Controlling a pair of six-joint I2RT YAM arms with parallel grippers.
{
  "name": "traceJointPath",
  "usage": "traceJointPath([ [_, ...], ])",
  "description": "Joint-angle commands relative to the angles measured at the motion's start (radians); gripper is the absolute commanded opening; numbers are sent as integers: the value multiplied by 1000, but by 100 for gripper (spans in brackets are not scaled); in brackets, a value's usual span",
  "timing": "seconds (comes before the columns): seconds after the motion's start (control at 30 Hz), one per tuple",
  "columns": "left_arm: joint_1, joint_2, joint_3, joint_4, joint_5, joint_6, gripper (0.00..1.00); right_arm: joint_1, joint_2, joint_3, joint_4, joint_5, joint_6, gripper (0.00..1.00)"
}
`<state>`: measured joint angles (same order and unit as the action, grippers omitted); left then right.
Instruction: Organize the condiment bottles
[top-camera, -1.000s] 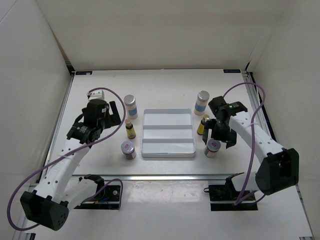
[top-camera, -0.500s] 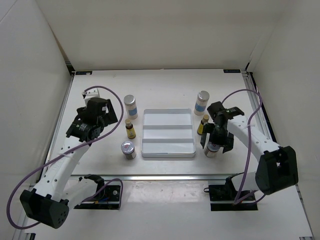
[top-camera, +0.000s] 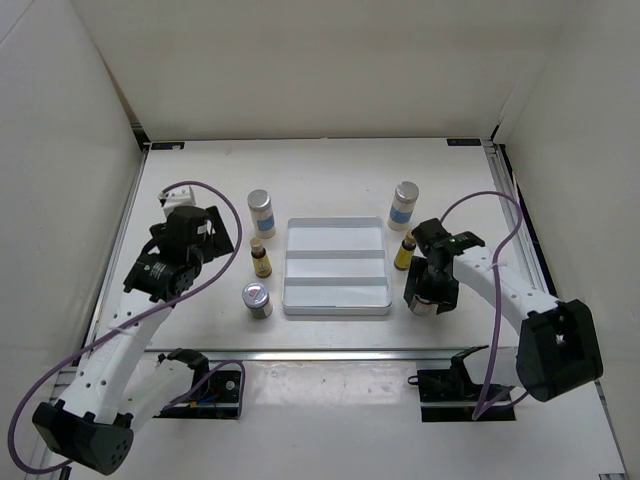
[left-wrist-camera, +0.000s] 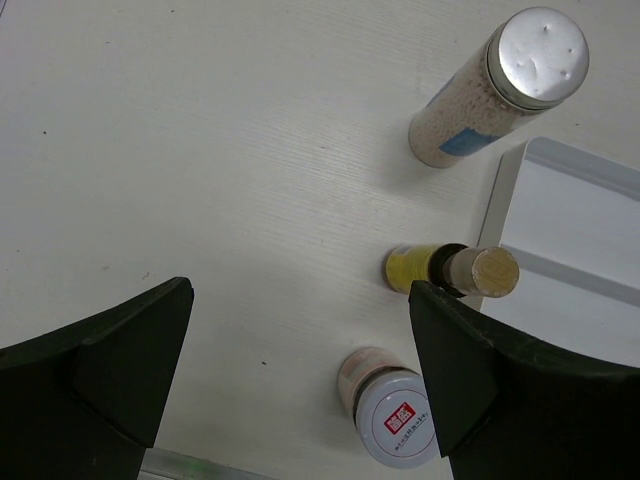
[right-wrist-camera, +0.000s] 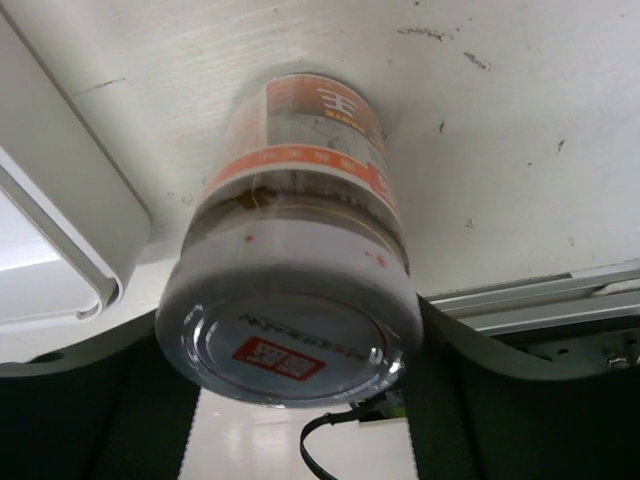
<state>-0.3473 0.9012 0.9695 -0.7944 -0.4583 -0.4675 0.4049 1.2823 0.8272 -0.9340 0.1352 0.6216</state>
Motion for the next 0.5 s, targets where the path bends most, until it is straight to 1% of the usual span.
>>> traceJointPath([
  [0.0,-4,-28,-14,-8,21,24,100,29,20,-5,47,35,27,70],
  [0.03,-4,-18,-14,-8,21,24,100,40,32,-16,57,47,36,68],
  [0.07,-4,-18,-14,-8,30,36,100,40,32,-16,57,47,46,61],
  [0.13,-4,7,-14,-8,41,46,100,61,54,-25,57,58,58,54],
  [0.17,-4,19,-14,-8,53,46,100,61,54,-25,57,58,58,44],
  [0.23,-4,28,-24,-8,64,46,100,93,54,-25,57,69,87,37],
  [0.27,-4,28,-25,-8,73,46,100,103,54,-25,57,82,87,31],
  [0.4,-4,19,-46,4,73,35,100,144,72,33,8,153,96,20],
  [0.47,-4,19,-57,4,73,35,100,155,72,67,-12,175,87,17],
])
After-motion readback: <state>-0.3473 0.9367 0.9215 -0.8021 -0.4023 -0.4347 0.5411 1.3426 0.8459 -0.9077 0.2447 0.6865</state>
